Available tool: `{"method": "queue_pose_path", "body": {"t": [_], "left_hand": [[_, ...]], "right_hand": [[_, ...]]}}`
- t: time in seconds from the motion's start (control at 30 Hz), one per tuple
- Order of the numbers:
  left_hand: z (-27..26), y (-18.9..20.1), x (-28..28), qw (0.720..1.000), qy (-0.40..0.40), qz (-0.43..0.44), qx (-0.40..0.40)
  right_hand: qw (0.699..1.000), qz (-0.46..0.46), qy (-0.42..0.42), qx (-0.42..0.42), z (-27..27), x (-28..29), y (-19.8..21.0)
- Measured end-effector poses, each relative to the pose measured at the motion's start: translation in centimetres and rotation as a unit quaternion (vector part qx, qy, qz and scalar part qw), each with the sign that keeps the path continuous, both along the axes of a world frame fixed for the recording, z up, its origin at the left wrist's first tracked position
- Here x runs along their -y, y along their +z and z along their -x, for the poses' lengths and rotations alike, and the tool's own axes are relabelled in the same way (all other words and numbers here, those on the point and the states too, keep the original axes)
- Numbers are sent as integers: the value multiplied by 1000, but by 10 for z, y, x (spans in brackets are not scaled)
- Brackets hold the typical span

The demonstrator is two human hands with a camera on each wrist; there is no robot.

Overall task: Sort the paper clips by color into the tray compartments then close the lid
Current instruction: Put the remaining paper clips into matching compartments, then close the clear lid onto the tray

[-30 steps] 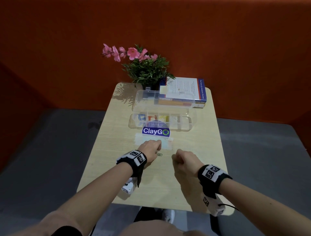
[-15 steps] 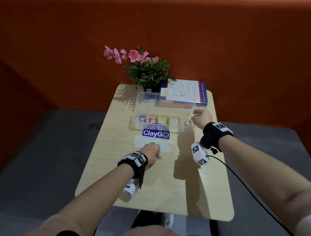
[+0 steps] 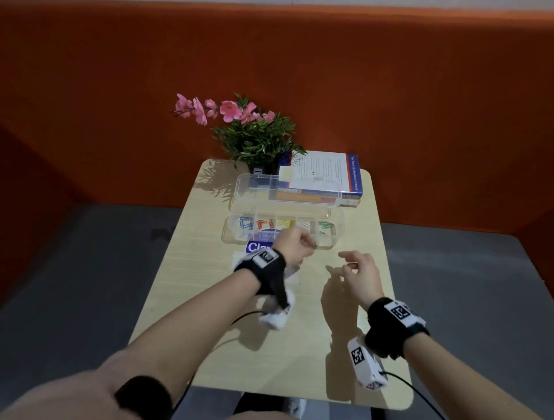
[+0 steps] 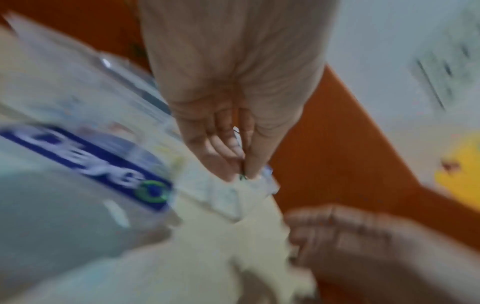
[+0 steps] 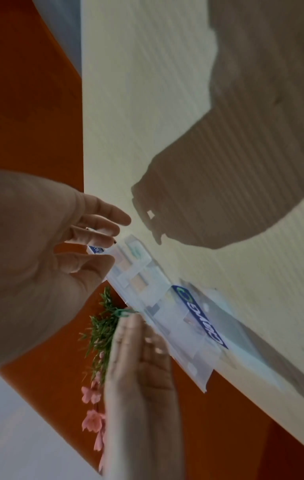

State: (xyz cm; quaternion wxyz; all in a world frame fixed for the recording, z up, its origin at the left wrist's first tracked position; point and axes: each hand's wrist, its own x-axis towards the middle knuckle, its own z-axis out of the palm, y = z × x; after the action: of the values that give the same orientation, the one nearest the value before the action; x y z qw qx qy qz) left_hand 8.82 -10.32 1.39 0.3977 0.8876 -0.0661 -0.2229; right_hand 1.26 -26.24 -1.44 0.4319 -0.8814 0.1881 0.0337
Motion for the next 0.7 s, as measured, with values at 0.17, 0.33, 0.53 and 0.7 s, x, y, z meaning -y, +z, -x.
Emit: {"method": "queue_pose_path", "body": {"t": [0.17, 0.33, 0.53, 0.7], "left_hand": [[-45, 7, 45, 993, 96, 47, -39], [-62, 0, 54, 989, 97, 68, -83], [-66, 4, 28, 986, 116, 108, -45], [-75, 11, -35, 965, 231, -58, 112]], "right_hand": [[1000, 1, -17, -12, 1, 12, 0], [1000, 7, -26, 3, -10, 19, 9], [999, 31, 8, 10, -42, 18, 23], [998, -11, 44, -39, -91, 17, 42]]}}
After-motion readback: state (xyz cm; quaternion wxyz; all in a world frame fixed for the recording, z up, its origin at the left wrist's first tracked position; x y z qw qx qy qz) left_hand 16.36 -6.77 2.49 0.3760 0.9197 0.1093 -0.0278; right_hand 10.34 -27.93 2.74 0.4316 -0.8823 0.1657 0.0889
